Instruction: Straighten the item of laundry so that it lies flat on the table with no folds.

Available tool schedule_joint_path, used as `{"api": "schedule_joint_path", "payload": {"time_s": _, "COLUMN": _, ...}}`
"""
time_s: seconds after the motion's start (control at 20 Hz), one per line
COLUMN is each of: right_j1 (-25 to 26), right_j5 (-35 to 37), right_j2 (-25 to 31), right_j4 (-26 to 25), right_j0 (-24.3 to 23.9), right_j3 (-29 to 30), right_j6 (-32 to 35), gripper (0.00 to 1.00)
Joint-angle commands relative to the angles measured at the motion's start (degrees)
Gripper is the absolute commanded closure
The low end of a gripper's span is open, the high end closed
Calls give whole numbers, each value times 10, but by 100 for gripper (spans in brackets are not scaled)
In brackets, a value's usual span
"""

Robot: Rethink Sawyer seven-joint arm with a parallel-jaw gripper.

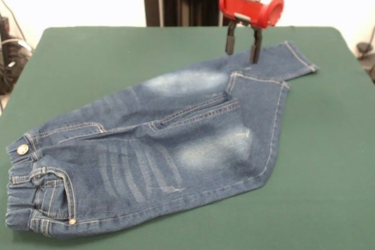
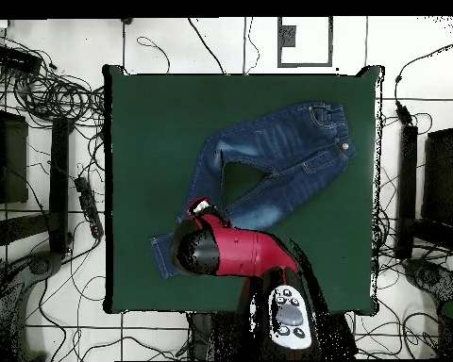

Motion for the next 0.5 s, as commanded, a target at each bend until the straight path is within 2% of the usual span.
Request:
{"api": "schedule_joint_path", "payload": {"time_s": 0.05, "right_j1": 28, "right_j5": 9, "right_j2": 30, "right_j4": 27, "right_j0": -3, "right_j3": 46, "right_j6": 77, "gripper": 0}}
{"api": "schedule_joint_path", "payload": {"time_s": 0.3, "right_j1": 45, "right_j5": -11, "right_j2": 18, "right_j4": 31, "right_j0": 14, "right_j3": 47, "right_j6": 90, "gripper": 0}}
{"api": "schedule_joint_path", "payload": {"time_s": 0.5, "right_j1": 86, "right_j5": -51, "right_j2": 18, "right_j4": 31, "right_j0": 27, "right_j3": 41, "right_j6": 100, "gripper": 0}}
